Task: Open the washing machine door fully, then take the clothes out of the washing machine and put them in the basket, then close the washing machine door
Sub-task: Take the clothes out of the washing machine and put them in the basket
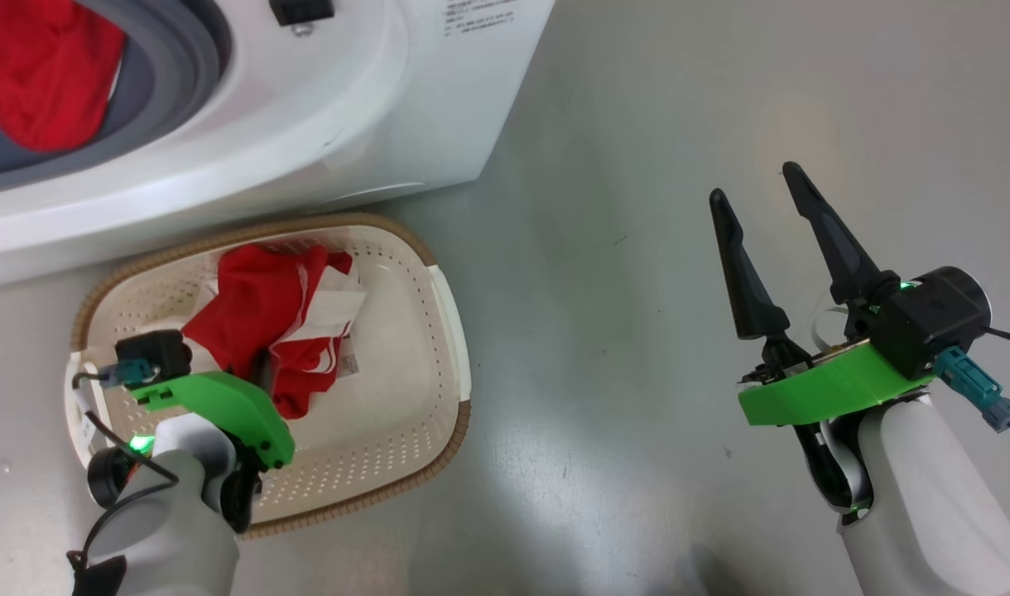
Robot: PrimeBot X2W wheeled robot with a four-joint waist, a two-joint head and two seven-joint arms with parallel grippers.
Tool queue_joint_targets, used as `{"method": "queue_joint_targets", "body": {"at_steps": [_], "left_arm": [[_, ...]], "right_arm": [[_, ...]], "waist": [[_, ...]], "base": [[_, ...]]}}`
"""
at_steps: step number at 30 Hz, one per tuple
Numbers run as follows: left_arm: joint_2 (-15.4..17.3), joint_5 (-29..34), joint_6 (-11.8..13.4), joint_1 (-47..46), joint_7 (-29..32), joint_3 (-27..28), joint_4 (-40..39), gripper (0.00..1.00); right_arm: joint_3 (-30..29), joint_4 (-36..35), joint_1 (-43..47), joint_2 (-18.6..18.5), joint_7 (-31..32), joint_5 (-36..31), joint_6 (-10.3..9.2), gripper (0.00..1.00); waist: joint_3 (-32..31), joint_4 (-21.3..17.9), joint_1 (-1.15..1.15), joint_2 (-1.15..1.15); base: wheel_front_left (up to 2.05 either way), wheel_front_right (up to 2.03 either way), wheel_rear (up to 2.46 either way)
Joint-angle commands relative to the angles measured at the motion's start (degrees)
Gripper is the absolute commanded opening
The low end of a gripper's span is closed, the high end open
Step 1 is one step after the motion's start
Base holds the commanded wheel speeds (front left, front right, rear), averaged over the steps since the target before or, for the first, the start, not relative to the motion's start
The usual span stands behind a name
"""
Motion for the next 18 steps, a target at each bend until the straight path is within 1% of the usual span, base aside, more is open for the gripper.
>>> {"method": "queue_joint_targets", "body": {"at_steps": [1, 9, 14, 18], "left_arm": [[2.3, -0.4, 0.3, 0.1, -0.7, 0.7, -0.3, 1.00], [2.6, -0.7, 0.2, 0.9, -5.0, 0.4, -0.2, 1.00], [2.7, -0.9, -0.4, 2.4, -7.6, 0.0, -1.0, 1.00], [3.3, -1.1, -0.7, 4.7, -8.6, 0.0, -3.2, 1.00]], "right_arm": [[0.8, -1.1, -0.2, 0.0, -0.4, 0.5, 0.35, 1.00], [0.4, -0.6, 0.3, 0.0, -0.4, 0.1, 0.35, 1.00], [0.0, 0.0, 1.4, -0.1, -0.4, 0.0, 0.35, 1.00], [-0.3, 0.5, 2.6, -0.2, -0.4, -0.2, 0.35, 1.00]], "waist": [[-0.2, 0.0, 0.00, 0.00], [-4.3, 0.3, 0.00, 0.00], [-8.4, 0.8, 0.00, 0.00], [-12.2, 1.3, 0.00, 0.00]], "base": [[0.00, 0.00, 0.00], [0.00, 0.00, 0.00], [0.00, 0.00, 0.00], [0.00, 0.00, 0.00]]}}
